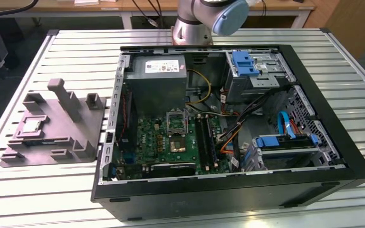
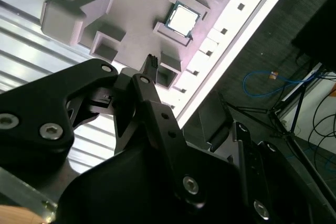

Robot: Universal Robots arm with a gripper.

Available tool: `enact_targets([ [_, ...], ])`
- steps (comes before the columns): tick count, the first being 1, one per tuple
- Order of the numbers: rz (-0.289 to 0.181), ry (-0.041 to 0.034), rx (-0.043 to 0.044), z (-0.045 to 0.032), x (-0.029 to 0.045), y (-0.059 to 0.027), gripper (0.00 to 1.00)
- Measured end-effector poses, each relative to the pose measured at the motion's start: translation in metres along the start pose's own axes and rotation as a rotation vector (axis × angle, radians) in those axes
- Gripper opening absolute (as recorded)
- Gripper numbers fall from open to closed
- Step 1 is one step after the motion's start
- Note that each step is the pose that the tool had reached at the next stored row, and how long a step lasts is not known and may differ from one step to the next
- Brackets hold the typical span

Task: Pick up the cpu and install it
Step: 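Pick up the cpu and move it towards the insertion slot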

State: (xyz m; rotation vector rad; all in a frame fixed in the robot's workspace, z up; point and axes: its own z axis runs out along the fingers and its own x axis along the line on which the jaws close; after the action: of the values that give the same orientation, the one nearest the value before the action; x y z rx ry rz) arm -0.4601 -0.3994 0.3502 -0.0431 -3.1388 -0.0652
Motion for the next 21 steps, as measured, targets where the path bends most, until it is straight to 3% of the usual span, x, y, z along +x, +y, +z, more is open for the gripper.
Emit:
enact_targets([
  [21, 0.000, 0.0000, -0.0003, 0.0040, 0.0000, -0.0002, 0.59],
])
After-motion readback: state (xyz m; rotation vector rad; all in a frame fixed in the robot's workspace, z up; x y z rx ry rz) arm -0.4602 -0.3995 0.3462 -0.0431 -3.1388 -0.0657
